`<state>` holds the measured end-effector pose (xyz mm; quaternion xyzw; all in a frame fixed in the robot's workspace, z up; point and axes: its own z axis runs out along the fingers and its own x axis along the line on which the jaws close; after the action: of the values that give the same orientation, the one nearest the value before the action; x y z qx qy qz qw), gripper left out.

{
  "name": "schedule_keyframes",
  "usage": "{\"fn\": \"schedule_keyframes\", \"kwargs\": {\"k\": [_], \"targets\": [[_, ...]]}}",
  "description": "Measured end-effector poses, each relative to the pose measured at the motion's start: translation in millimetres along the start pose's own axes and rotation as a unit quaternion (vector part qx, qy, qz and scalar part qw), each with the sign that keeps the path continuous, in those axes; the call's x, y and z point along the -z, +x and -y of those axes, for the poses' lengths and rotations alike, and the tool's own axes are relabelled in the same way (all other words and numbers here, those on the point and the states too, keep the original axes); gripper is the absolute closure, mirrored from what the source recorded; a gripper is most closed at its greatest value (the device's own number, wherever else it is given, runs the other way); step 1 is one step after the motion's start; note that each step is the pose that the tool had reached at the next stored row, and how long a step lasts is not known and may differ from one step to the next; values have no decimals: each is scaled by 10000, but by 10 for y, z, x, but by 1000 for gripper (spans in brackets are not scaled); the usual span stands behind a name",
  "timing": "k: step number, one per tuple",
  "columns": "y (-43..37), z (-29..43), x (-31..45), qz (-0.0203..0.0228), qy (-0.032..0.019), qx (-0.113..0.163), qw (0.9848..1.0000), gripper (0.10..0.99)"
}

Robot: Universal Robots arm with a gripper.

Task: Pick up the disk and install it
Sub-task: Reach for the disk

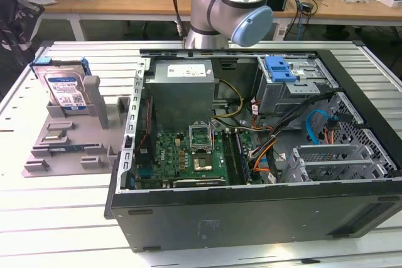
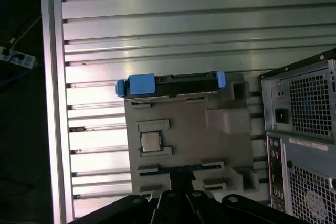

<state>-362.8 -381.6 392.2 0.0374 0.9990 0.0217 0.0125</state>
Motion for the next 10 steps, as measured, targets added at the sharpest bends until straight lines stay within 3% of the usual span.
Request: {"fn": "schedule_keyframes", "kwargs": {"k": [10], "targets": [[189, -44, -2, 0, 0, 0, 10000, 980]]}}
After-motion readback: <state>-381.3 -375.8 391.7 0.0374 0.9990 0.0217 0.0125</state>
